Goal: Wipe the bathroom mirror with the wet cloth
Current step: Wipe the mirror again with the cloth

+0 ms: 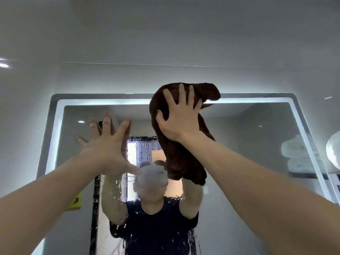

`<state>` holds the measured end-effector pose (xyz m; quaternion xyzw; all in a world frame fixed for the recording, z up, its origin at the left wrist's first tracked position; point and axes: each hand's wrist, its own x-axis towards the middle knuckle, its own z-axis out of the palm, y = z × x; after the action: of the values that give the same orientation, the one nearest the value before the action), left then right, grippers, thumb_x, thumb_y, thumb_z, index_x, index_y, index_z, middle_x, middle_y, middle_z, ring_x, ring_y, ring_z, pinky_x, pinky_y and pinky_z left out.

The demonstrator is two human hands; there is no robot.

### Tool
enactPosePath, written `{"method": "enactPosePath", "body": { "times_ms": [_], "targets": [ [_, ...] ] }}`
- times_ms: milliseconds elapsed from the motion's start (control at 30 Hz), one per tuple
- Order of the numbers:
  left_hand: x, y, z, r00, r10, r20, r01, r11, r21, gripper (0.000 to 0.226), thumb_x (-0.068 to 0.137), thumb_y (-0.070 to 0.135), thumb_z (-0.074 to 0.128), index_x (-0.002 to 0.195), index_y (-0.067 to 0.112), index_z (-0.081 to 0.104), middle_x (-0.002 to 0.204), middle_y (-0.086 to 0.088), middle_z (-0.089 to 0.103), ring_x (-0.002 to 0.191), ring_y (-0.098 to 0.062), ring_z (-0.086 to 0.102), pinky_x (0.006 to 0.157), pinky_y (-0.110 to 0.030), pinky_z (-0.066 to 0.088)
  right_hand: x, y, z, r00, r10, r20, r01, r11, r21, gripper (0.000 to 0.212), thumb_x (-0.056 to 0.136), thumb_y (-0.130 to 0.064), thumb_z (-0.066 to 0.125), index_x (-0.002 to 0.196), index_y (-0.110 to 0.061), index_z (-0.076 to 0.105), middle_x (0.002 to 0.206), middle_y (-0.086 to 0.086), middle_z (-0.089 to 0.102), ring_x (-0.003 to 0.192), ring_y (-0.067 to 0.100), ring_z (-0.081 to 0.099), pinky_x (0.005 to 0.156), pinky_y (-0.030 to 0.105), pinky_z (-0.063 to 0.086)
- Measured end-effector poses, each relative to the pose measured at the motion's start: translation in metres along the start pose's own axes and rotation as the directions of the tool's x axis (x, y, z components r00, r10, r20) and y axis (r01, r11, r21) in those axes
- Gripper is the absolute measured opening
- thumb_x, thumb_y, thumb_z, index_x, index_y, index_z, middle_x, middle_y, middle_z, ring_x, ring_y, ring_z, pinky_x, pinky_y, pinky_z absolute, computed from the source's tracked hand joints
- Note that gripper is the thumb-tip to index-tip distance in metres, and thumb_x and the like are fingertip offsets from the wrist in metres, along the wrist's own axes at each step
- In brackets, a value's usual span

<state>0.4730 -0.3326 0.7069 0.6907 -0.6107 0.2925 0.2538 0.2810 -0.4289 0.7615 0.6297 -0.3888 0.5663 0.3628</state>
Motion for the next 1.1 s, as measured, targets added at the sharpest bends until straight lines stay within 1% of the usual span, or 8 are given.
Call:
{"method": "enactPosePath", "body": {
  "times_ms": [200, 300, 433, 500, 600, 700, 900, 1100],
  "targets": [
    [-0.001, 0.001, -0.003, 1.000, 0.001, 0.018, -0.001, 1.000, -0.004, 0.157, 0.039, 0.090, 0.076, 0.137, 0.059, -0.042, 0.155, -0.001, -0.051, 0.147, -0.045, -0.035, 0.115, -0.077, 0.002, -0.060, -0.021, 0.009, 0.981, -0.192, 0.008, 0.192, 0.981, 0.019, 0.068, 0.093, -0.051, 0.047, 0.156, -0.032, 0.030, 0.169, 0.017, 0.009, 0.155, 0.044, -0.001, 0.120, 0.070, 0.009],
    [-0.006, -0.006, -0.018, 0.999, 0.022, 0.044, -0.022, 1.000, 0.012, 0.160, 0.037, 0.085, 0.082, 0.142, 0.058, -0.035, 0.161, 0.003, -0.041, 0.152, -0.041, -0.027, 0.119, -0.073, 0.011, -0.109, -0.015, 0.007, 0.938, -0.335, 0.086, 0.333, 0.942, 0.035, 0.069, 0.094, -0.052, 0.048, 0.157, -0.033, 0.028, 0.171, 0.014, 0.006, 0.157, 0.041, -0.004, 0.121, 0.068, 0.010],
    [-0.011, -0.038, -0.031, 0.999, 0.040, 0.024, -0.041, 0.998, 0.042, 0.171, 0.020, 0.089, 0.078, 0.145, 0.055, -0.034, 0.168, 0.000, -0.024, 0.155, -0.039, -0.018, 0.122, -0.066, 0.015, -0.134, 0.032, -0.009, 0.736, -0.630, 0.247, 0.652, 0.759, -0.005, 0.072, 0.093, -0.055, 0.049, 0.158, -0.036, 0.027, 0.172, 0.012, 0.003, 0.158, 0.038, -0.006, 0.124, 0.064, 0.005],
    [-0.020, -0.053, -0.028, 1.000, -0.012, 0.011, 0.011, 0.993, 0.116, 0.173, 0.025, 0.087, 0.079, 0.143, 0.049, -0.041, 0.166, -0.009, -0.026, 0.154, -0.042, -0.021, 0.124, -0.063, 0.010, -0.116, 0.061, -0.018, 0.658, -0.693, 0.292, 0.736, 0.675, -0.055, 0.073, 0.091, -0.057, 0.049, 0.158, -0.037, 0.028, 0.172, 0.010, 0.004, 0.158, 0.035, -0.003, 0.126, 0.060, 0.006],
    [-0.031, -0.069, -0.014, 1.000, -0.015, 0.007, 0.014, 0.982, 0.189, 0.162, 0.051, 0.073, 0.086, 0.130, 0.045, -0.053, 0.163, -0.015, -0.035, 0.153, -0.044, -0.022, 0.126, -0.058, 0.008, -0.079, 0.084, -0.023, 0.827, -0.517, 0.221, 0.546, 0.833, -0.095, 0.074, 0.089, -0.056, 0.049, 0.157, -0.036, 0.028, 0.172, 0.008, 0.008, 0.159, 0.032, -0.003, 0.125, 0.061, 0.012],
    [-0.029, -0.075, -0.012, 1.000, 0.025, -0.008, -0.023, 0.987, 0.161, 0.158, 0.054, 0.067, 0.089, 0.132, 0.048, -0.048, 0.164, -0.012, -0.033, 0.153, -0.043, -0.020, 0.126, -0.055, 0.007, -0.046, 0.068, -0.021, 0.955, -0.271, 0.118, 0.279, 0.958, -0.066, 0.073, 0.084, -0.054, 0.043, 0.153, -0.032, 0.032, 0.170, 0.011, 0.013, 0.158, 0.036, 0.001, 0.120, 0.067, 0.018],
    [-0.031, -0.075, -0.011, 0.999, 0.039, -0.009, -0.038, 0.992, 0.116, 0.158, 0.054, 0.060, 0.092, 0.152, 0.044, -0.030, 0.168, -0.011, -0.024, 0.154, -0.040, -0.021, 0.125, -0.053, 0.007, -0.012, -0.021, 0.008, 0.999, 0.048, -0.024, -0.047, 0.998, 0.042, 0.071, 0.091, -0.049, 0.046, 0.155, -0.027, 0.027, 0.168, 0.020, 0.006, 0.155, 0.046, -0.004, 0.119, 0.071, 0.003],
    [-0.035, -0.072, -0.015, 0.998, 0.066, -0.014, -0.062, 0.983, 0.171, 0.153, 0.060, 0.060, 0.090, 0.155, 0.038, -0.028, 0.167, -0.015, -0.025, 0.154, -0.041, -0.021, 0.124, -0.052, 0.004, -0.008, -0.067, 0.021, 0.999, 0.029, -0.016, -0.028, 0.999, 0.041, 0.070, 0.094, -0.052, 0.042, 0.158, -0.028, 0.024, 0.169, 0.022, 0.001, 0.154, 0.047, -0.007, 0.119, 0.072, 0.003]
  ]
}}
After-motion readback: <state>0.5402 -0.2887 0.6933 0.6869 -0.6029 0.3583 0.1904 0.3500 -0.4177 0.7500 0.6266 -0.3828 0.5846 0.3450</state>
